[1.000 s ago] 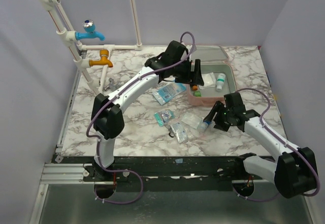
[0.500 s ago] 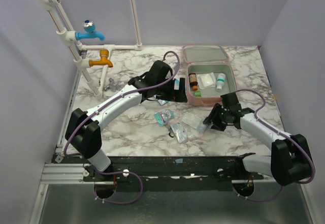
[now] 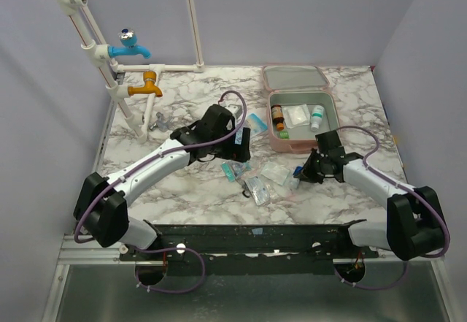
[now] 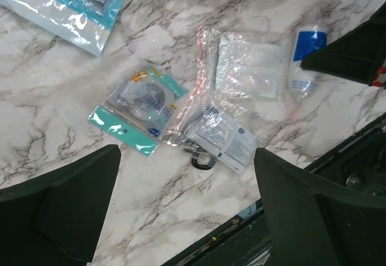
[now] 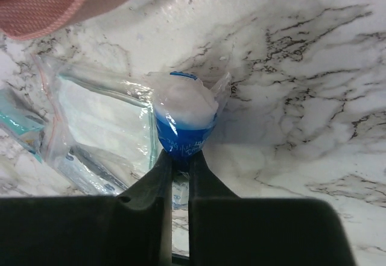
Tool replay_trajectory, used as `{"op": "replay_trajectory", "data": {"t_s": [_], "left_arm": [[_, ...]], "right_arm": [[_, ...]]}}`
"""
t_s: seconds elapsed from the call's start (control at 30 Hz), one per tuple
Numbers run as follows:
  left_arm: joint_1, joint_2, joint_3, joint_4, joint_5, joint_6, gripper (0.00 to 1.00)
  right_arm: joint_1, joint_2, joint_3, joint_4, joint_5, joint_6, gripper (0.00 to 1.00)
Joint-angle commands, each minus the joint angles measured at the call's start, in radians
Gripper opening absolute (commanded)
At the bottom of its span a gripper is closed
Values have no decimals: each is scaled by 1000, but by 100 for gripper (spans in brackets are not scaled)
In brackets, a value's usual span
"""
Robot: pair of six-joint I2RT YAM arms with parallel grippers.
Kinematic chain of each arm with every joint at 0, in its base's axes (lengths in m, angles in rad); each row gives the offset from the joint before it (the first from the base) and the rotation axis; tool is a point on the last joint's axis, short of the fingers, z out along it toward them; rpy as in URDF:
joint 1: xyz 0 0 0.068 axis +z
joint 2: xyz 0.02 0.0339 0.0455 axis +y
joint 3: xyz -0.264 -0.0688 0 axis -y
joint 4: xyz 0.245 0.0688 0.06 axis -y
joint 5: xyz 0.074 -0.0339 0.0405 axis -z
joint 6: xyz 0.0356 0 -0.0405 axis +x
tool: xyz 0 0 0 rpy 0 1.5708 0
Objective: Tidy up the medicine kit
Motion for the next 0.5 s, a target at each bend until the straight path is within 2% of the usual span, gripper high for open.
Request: {"op": "replay_trajectory", "data": {"t_s": [0.0, 0.23, 0.47], "left_arm": [[1, -3, -42, -53, -72, 21, 94], [1, 73, -56, -59, -147, -1, 87], [2, 161, -33, -26, -131, 3, 82]], "right_arm": [[2, 1, 48, -5, 18, -24, 1], [2, -67, 151, -110, 91, -114, 1], [2, -94, 259, -157, 107, -175, 1]]}}
